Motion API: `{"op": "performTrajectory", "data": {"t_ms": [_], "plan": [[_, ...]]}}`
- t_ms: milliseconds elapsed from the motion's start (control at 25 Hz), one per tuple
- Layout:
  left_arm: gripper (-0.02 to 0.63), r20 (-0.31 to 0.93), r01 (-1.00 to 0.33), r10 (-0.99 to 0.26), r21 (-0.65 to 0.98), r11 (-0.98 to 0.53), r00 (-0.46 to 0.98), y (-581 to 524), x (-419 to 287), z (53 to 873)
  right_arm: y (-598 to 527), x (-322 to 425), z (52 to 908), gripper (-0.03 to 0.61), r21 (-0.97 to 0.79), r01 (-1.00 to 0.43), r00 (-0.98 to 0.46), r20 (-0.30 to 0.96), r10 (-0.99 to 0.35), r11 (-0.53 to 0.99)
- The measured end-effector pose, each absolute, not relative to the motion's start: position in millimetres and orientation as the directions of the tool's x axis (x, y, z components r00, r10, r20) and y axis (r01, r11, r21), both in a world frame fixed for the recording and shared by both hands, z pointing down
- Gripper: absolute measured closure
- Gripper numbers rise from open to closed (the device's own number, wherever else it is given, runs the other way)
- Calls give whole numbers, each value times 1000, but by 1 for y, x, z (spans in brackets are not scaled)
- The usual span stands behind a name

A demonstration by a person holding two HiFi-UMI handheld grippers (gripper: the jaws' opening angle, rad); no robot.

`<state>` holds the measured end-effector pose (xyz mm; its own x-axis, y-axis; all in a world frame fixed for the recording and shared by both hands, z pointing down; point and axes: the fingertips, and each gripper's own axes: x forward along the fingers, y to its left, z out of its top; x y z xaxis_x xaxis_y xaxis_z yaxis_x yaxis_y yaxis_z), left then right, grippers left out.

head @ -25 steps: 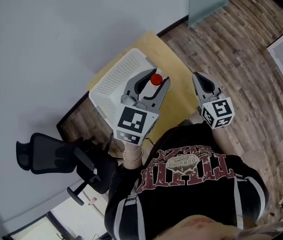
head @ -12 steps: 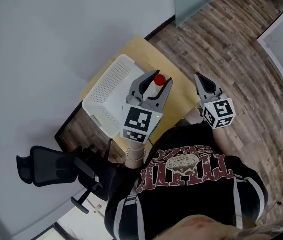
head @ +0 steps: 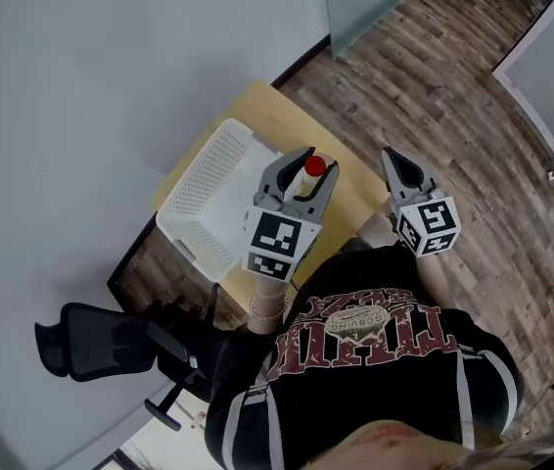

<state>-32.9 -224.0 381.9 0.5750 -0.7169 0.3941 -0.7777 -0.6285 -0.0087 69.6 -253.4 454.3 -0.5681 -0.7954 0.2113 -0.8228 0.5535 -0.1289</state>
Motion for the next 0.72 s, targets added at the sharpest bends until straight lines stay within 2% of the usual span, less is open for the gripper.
{"op": "performTrajectory", "data": {"t_ms": [720], "plan": [[429,492,-788,-681,17,-616,543,-222,-7,484,-256,87,460,561,-122,-839,-544,236,-806,531]]}}
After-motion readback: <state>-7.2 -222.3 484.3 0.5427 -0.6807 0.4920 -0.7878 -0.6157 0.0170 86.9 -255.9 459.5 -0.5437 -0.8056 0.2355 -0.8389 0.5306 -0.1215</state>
